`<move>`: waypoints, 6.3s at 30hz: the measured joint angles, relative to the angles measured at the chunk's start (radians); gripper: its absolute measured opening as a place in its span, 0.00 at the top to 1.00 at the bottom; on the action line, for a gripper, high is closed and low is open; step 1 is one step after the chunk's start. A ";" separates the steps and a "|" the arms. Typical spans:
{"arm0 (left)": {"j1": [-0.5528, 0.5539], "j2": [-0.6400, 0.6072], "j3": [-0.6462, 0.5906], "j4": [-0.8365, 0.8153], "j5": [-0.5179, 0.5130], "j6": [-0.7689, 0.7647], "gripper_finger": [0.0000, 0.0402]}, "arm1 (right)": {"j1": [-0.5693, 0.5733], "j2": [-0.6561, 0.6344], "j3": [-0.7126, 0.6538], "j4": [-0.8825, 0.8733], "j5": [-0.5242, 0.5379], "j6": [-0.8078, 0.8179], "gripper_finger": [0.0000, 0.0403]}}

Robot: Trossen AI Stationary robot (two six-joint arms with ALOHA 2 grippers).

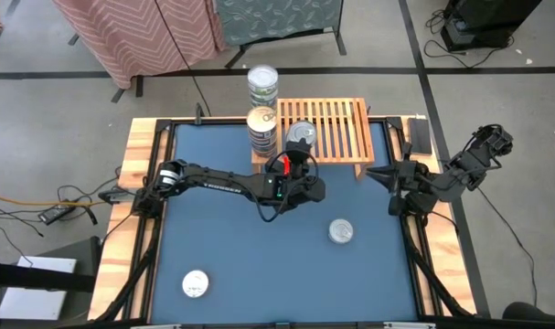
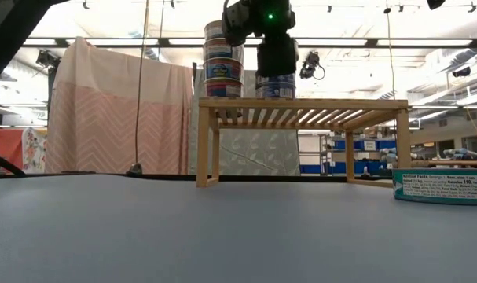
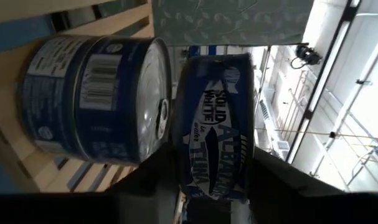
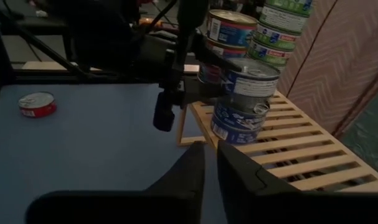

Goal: Stack canned seafood by type on shelf
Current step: Stack the dark blue tuna can on top of the dark blue tuna can on the shelf, then adjust the stacked dark blue tuna cans on the shelf

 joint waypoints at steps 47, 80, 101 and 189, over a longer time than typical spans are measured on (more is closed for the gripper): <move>0.002 -0.058 0.000 -0.155 0.181 0.007 0.14 | -0.659 0.258 0.000 0.359 -0.898 -0.442 0.75; 0.063 -0.143 0.000 -0.155 0.314 0.169 0.14 | -1.065 0.386 0.026 0.350 -1.239 -0.724 0.83; 0.061 -0.143 0.000 -0.208 0.349 0.165 0.14 | -1.064 0.475 0.026 0.500 -1.193 -0.761 0.97; -0.689 -0.386 -0.370 -0.419 0.978 0.788 0.14 | -0.345 0.730 0.076 0.309 -0.472 0.038 1.00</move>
